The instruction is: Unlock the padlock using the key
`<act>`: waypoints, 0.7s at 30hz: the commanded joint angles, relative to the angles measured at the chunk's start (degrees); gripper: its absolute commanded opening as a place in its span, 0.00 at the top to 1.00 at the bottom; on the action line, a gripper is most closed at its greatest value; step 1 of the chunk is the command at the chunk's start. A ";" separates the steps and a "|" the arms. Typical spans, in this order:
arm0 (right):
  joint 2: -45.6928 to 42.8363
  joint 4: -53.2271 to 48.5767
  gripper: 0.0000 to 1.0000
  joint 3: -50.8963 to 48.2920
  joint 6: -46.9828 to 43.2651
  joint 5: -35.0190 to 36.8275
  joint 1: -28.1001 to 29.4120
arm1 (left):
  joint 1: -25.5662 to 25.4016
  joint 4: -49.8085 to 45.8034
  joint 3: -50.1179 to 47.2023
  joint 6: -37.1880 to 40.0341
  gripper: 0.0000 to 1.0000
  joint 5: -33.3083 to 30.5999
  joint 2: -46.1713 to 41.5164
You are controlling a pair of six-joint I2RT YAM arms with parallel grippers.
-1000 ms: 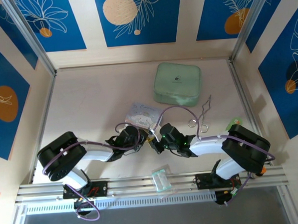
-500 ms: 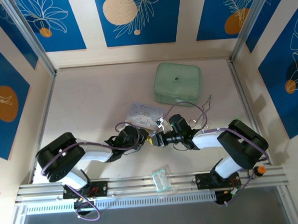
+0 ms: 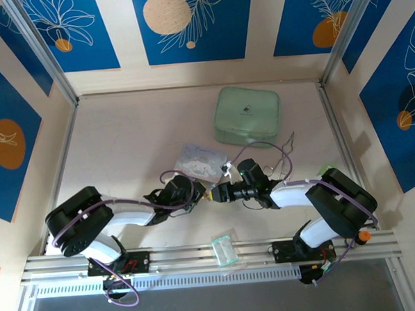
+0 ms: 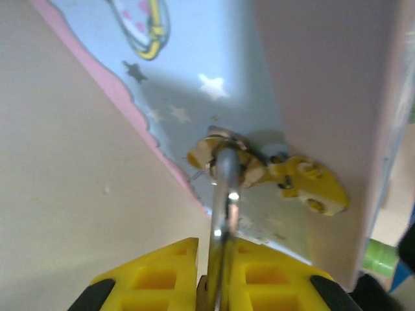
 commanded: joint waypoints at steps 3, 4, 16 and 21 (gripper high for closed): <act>-2.77 -2.18 0.52 -0.68 0.99 5.78 -0.18 | -0.42 -5.47 1.08 3.76 1.00 1.11 -1.54; -3.09 -2.35 0.52 -0.63 1.02 6.16 -0.05 | -0.32 -6.01 1.39 4.30 1.00 1.39 -1.51; -2.80 -8.10 0.47 2.35 1.24 13.16 1.88 | 2.05 -15.75 4.43 13.19 1.00 4.10 -1.42; -1.85 -7.59 0.45 2.62 1.98 14.67 2.67 | 2.76 -21.86 6.54 17.83 1.00 4.01 -2.28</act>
